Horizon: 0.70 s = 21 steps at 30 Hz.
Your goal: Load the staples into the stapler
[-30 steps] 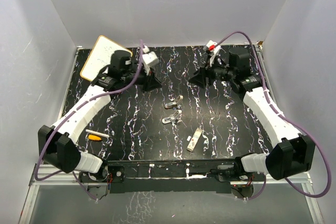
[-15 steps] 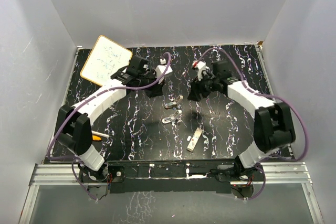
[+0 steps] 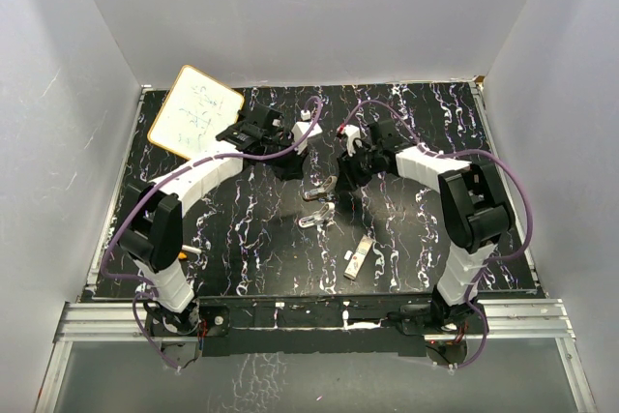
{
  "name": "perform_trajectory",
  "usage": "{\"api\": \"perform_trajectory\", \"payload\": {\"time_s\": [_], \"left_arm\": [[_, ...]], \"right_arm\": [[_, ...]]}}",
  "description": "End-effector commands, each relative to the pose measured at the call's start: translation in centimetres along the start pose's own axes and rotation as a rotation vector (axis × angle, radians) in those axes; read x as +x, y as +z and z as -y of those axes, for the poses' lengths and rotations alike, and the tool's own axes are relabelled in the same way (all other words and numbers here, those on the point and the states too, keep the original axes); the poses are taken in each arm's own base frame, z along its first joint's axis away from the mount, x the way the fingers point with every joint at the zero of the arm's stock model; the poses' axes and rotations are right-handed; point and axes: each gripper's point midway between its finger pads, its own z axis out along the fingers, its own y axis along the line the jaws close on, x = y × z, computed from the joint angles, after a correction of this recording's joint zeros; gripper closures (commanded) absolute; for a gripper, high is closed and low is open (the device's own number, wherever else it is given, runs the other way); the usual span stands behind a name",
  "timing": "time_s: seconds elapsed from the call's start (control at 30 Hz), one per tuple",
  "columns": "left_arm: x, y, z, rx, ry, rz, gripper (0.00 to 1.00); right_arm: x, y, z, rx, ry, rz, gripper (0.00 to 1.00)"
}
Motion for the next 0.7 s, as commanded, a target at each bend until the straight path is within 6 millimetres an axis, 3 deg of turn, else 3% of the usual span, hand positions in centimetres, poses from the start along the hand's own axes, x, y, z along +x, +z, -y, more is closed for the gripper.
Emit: {"api": "perform_trajectory", "payload": {"time_s": [0.0, 0.4, 0.67], "left_arm": [[-1.8, -0.5, 0.2, 0.003, 0.014, 0.065, 1.0], [-1.0, 0.8, 0.6, 0.004, 0.003, 0.054, 1.0], [-1.0, 2.6, 1.4, -0.026, -0.019, 0.015, 1.0]], "right_arm": [[-3.8, 0.7, 0.3, -0.023, -0.044, 0.098, 0.63], [-5.6, 1.5, 0.7, -0.04, -0.033, 0.136, 0.67], [-4.2, -0.2, 0.7, 0.014, -0.054, 0.117, 0.67]]}}
